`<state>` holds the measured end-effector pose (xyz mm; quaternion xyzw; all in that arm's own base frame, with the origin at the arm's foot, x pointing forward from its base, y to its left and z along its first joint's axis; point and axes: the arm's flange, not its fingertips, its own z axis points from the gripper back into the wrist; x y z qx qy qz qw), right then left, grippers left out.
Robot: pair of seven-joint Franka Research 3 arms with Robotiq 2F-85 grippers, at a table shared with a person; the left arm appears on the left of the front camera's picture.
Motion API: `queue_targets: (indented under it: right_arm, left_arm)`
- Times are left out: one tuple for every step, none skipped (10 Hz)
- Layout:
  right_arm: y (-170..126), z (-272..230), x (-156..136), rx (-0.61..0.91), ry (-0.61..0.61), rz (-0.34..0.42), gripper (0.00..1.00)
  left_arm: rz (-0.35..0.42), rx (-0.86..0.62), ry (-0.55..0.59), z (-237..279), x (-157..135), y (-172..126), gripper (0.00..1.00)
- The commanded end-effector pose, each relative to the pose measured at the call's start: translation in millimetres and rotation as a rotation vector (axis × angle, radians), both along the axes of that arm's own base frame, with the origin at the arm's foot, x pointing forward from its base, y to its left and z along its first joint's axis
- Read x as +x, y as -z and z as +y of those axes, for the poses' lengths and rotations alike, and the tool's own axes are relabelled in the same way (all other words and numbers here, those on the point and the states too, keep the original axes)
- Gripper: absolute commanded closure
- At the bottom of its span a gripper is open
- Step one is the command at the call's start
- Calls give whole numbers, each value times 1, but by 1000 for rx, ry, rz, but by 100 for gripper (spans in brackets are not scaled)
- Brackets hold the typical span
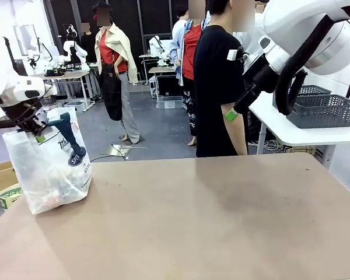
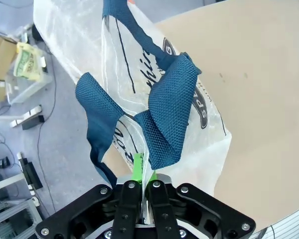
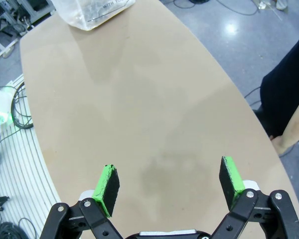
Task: Transfer purchased items from the store into the shopping bag.
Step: Move the Reusable shopping bag to the right side of the table.
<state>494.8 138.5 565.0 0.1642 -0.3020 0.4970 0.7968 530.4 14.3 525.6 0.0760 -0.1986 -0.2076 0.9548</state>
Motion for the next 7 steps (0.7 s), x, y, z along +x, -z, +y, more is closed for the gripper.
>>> queue_targets:
  right_arm:
    - [0, -1, 0, -10, -1, 1, 0]
    - [0, -1, 0, -10, -1, 1, 0]
    - [0, -1, 0, -10, -1, 1, 0]
    - [0, -1, 0, -10, -1, 1, 0]
    - [0, -1, 0, -10, -1, 1, 0]
    - [0, -1, 0, -10, -1, 1, 0]
    - [0, -1, 0, -10, -1, 1, 0]
  left_arm:
    - [30, -39, -20, 2, -5, 3, 100]
    - [0, 0, 0, 0, 0, 0, 100]
    - [0, 0, 0, 0, 0, 0, 100]
    - [0, 0, 0, 0, 0, 0, 100]
    - [0, 0, 0, 0, 0, 0, 100]
    - [0, 0, 0, 0, 0, 0, 100]
    - [0, 0, 0, 0, 0, 0, 100]
